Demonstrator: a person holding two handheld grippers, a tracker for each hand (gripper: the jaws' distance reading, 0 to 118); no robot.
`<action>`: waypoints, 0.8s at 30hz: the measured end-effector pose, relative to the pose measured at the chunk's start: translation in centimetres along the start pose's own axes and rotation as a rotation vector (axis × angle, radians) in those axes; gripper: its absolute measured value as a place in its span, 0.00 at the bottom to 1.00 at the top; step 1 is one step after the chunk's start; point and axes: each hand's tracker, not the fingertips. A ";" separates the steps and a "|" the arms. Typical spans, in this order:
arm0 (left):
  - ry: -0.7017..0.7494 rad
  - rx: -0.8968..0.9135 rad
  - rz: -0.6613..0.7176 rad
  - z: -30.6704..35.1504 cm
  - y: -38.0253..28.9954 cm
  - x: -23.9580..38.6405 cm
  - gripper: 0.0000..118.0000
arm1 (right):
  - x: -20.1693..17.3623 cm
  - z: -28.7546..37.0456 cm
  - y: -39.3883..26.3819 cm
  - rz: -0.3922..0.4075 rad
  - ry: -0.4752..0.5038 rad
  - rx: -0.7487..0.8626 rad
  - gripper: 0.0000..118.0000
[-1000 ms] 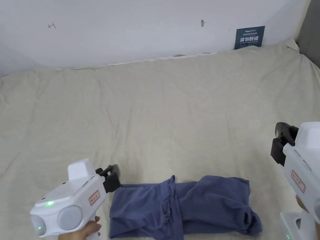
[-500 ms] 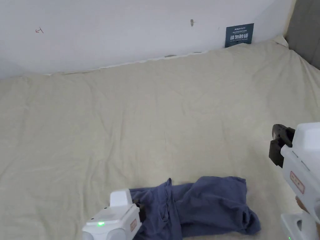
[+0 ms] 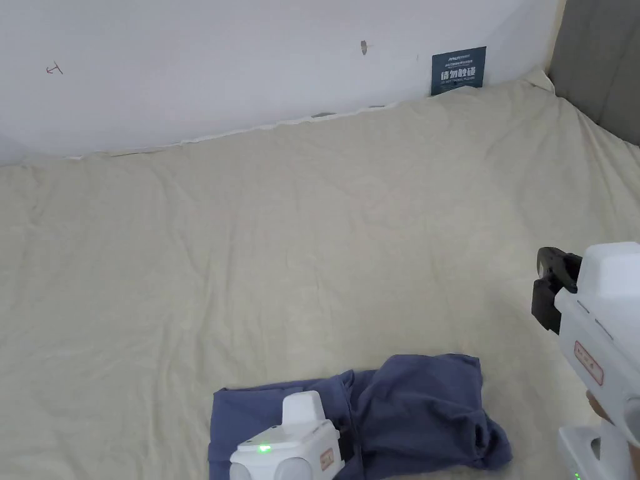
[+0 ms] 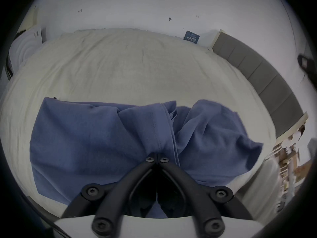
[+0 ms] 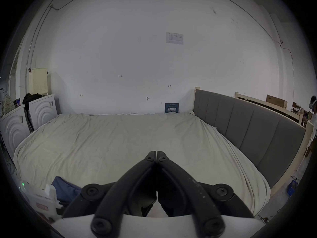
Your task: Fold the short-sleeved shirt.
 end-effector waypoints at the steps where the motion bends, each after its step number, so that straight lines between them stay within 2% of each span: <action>1: -0.043 0.030 0.025 1.1 0.5 -0.5 0.00 | -0.2 0.0 0.1 0.000 0.004 0.000 0.01; 5: -0.178 0.124 0.098 6.1 3.1 -4.2 0.00 | -1.0 0.2 0.4 0.004 0.024 0.012 0.01; 8: -0.292 0.103 0.178 8.4 4.8 -8.3 0.04 | -1.3 -0.2 0.4 0.004 0.037 0.014 0.01; 11: -0.263 0.049 0.216 9.2 5.7 -11.8 0.22 | -1.8 -0.7 0.2 -0.010 0.045 0.013 0.01; 13: -0.234 0.035 0.202 9.3 5.8 -13.5 0.53 | -2.1 -1.0 0.1 -0.018 0.051 0.009 0.01; 14: -0.219 0.004 0.200 9.0 5.8 -14.4 0.71 | -2.2 -1.2 0.0 -0.022 0.054 0.006 0.01; 15: -0.206 -0.017 0.211 8.7 5.6 -15.2 0.94 | -2.4 -1.3 0.0 -0.024 0.059 0.002 0.01; 16: -0.208 -0.038 0.224 8.2 5.3 -16.1 1.00 | -2.6 -1.3 -0.1 -0.026 0.062 -0.003 0.01; 22: -0.257 -0.121 0.304 5.3 4.2 -20.3 0.99 | -3.4 -1.9 -0.3 0.004 0.062 -0.029 0.01; 23: -0.259 -0.123 0.315 4.8 4.1 -20.8 0.96 | -3.5 -1.9 -0.3 0.008 0.059 -0.035 0.01; 24: -0.263 -0.120 0.320 4.4 4.0 -21.3 0.87 | -3.5 -2.0 -0.3 0.010 0.055 -0.038 0.01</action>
